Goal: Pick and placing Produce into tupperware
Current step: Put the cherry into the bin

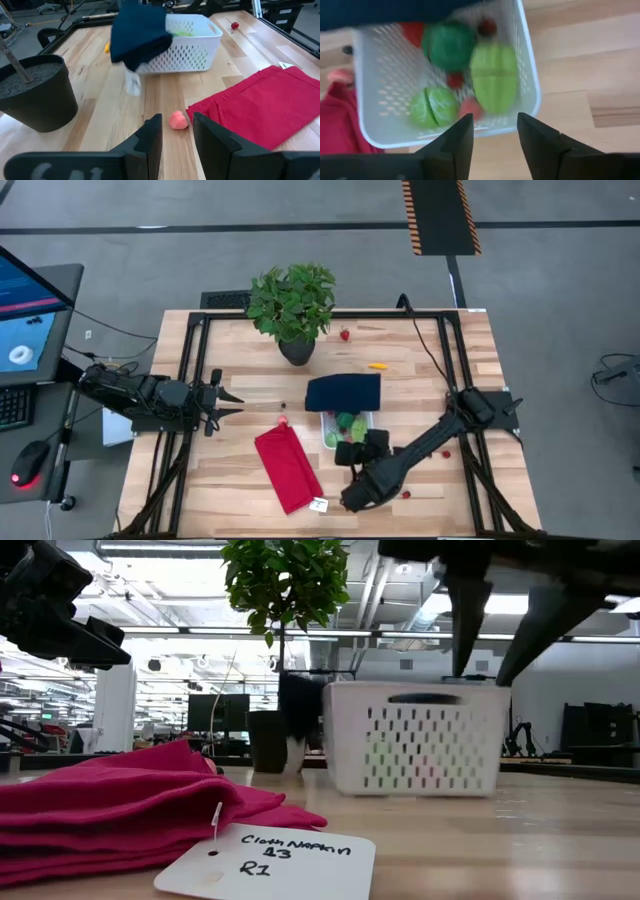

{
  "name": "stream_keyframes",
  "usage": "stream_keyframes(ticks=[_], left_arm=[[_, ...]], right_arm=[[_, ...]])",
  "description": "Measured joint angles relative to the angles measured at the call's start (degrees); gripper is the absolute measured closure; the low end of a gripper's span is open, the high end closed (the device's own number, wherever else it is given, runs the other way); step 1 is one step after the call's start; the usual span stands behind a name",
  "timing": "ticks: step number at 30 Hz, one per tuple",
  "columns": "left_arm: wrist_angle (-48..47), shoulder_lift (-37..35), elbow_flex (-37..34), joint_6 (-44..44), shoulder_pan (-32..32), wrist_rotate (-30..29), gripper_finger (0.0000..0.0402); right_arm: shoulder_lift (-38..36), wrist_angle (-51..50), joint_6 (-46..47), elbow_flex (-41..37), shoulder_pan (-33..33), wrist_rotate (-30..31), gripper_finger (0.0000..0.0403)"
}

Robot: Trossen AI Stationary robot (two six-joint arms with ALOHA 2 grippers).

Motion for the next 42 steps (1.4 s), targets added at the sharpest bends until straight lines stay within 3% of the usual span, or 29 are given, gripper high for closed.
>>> stream_keyframes(ticks=[8,18,24,28,34,42], left_arm=[[0.0,0.0,0.0,0.0,0.0,0.0,0.0301],[0.0,0.0,0.0,0.0,0.0,0.0,0.0301],[0.0,0.0,0.0,0.0,0.0,0.0,0.0301],[0.0,0.0,0.0,0.0,0.0,0.0,0.0301],[0.0,0.0,0.0,0.0,0.0,0.0,0.0301],[0.0,0.0,0.0,0.0,0.0,0.0,0.0301]], right_arm=[[0.0,-2.5,1.0,2.6,0.4,2.0,0.0262],[0.0,-3.4,9.0,2.6,1.8,-5.2,0.0267],[0.0,-1.7,13.1,2.6,3.3,-16.2,0.0244],[0.0,-0.3,20.8,2.6,4.0,-23.1,0.0227],[0.0,2.5,22.4,2.5,4.5,-29.2,0.0207],[0.0,6.3,31.8,2.5,1.3,-43.3,0.0202]])
